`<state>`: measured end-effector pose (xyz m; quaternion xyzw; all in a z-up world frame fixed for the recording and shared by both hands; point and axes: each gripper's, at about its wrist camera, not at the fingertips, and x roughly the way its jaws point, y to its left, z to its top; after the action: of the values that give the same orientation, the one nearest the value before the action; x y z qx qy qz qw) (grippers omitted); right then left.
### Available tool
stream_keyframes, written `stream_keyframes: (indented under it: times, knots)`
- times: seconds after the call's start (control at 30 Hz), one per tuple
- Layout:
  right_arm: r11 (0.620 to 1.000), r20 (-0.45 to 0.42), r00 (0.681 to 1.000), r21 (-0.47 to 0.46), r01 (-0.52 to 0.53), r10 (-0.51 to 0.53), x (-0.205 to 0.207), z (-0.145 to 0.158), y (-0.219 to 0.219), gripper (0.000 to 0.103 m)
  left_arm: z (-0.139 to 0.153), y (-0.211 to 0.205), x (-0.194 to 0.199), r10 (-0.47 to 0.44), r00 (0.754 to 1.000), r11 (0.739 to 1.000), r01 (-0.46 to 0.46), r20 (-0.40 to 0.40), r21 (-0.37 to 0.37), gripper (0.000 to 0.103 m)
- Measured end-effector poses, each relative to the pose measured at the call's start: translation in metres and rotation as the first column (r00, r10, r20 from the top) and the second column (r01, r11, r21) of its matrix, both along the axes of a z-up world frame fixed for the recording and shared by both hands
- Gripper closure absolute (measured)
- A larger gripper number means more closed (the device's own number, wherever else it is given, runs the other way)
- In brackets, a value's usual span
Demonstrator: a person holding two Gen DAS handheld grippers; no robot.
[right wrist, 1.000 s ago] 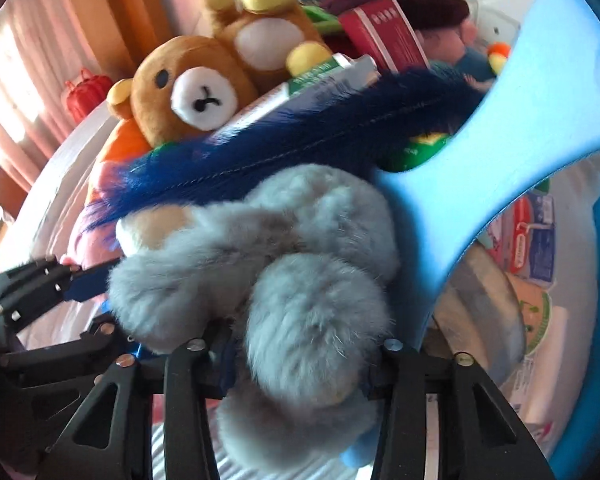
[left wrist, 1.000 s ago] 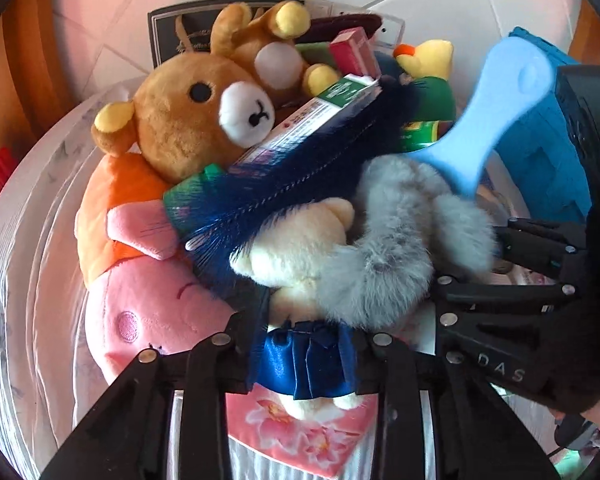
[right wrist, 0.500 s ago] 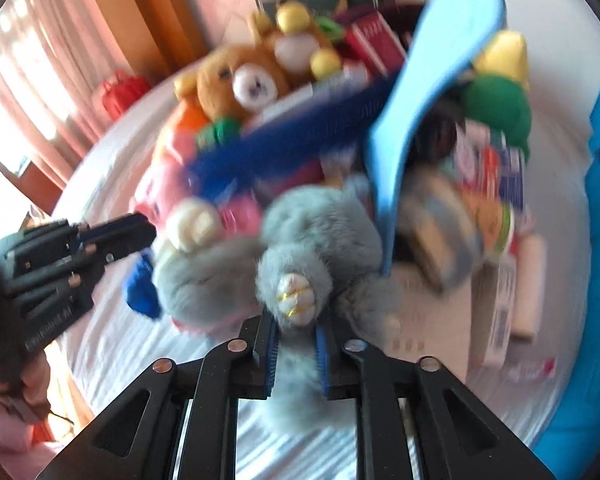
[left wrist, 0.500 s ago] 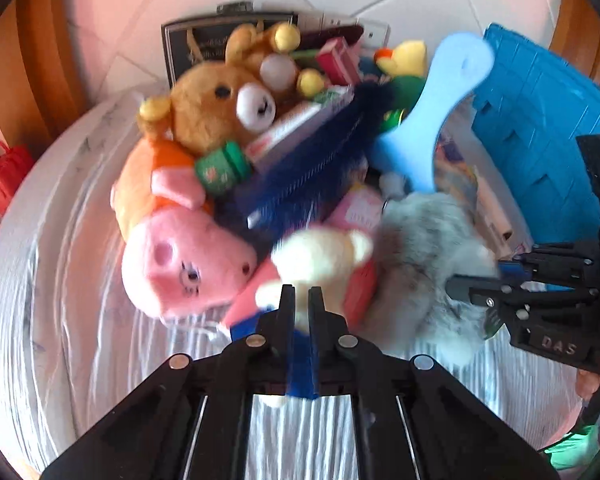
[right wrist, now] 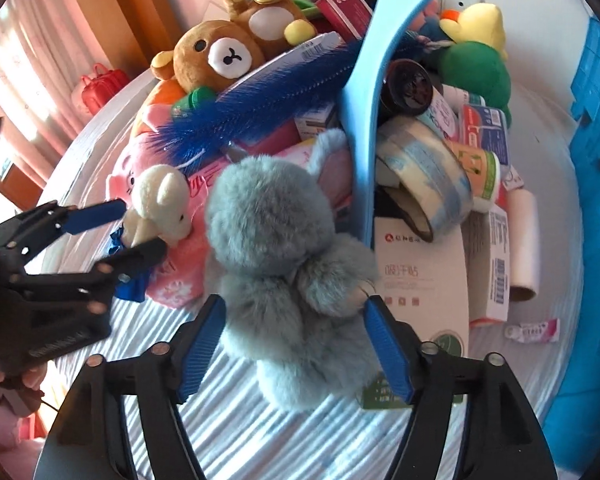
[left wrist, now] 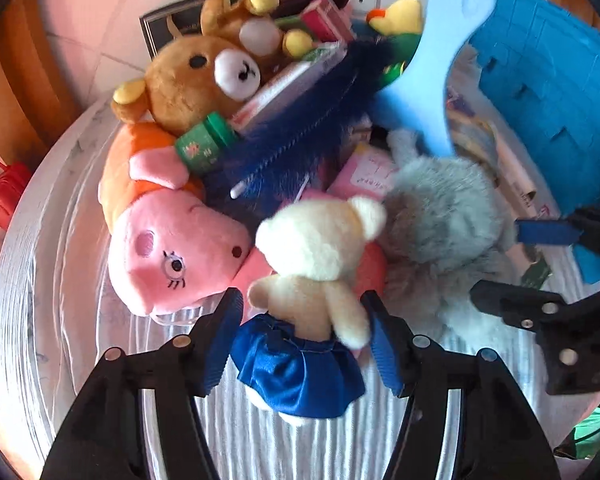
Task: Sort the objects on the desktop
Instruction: 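Grasp the cream teddy bear with the left tool while the right tool grasps the grey plush, then carry the teddy bear and grey plush into the crate and release both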
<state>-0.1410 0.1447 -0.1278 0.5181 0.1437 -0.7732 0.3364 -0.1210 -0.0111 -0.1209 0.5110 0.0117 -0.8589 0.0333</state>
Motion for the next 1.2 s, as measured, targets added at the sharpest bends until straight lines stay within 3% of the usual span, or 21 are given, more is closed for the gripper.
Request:
stream_keyframes:
  times: [0.13, 0.2, 0.23, 0.27, 0.33, 0.4, 0.6, 0.83, 1.2]
  knots:
    - [0.999, -0.003, 1.0, 0.033, -0.021, 0.021, -0.007, -0.01, -0.013, 0.012, -0.004, -0.006, -0.004, 0.0, 1.0, 0.999, 0.001, -0.023, 0.042, 0.054]
    - [0.998, 0.003, 0.999, 0.056, -0.036, 0.036, -0.011, -0.019, -0.02, 0.011, -0.004, -0.008, -0.008, -0.005, 1.0, 0.999, 0.006, -0.028, 0.05, 0.055]
    - [0.996, 0.004, 0.999, 0.081, -0.038, 0.038, -0.015, -0.028, -0.026, 0.004, -0.003, -0.009, -0.009, -0.004, 0.999, 0.999, 0.005, -0.032, 0.048, 0.059]
    - [0.995, 0.006, 0.999, 0.092, -0.039, 0.039, -0.018, -0.034, -0.03, 0.007, -0.003, -0.009, -0.01, -0.003, 0.999, 0.999, 0.005, -0.037, 0.05, 0.06]
    - [0.996, 0.048, 0.998, 0.088, -0.032, 0.028, -0.025, -0.046, -0.033, 0.041, -0.001, -0.01, -0.01, 0.0, 0.999, 0.998, 0.003, -0.042, 0.061, 0.064]
    - [0.996, 0.038, 0.999, 0.092, -0.018, 0.015, -0.026, -0.046, -0.032, 0.05, 0.003, -0.01, -0.008, 0.003, 0.999, 0.998, 0.0, -0.047, 0.064, 0.065]
    - [0.999, -0.013, 1.0, -0.024, 0.021, -0.021, -0.014, 0.0, 0.0, 0.053, 0.04, 0.0, 0.015, -0.008, 0.99, 0.998, 0.016, -0.144, 0.054, 0.065]
    - [0.988, -0.133, 0.988, -0.141, 0.06, -0.079, 0.011, 0.061, 0.043, 0.053, 0.087, 0.024, 0.038, -0.04, 0.964, 0.998, 0.05, -0.262, 0.032, 0.065]
    - [0.947, -0.337, 0.936, -0.32, -0.009, -0.104, 0.047, 0.148, 0.075, 0.057, 0.13, 0.043, 0.069, -0.021, 0.928, 0.999, 0.032, -0.372, 0.025, 0.065]
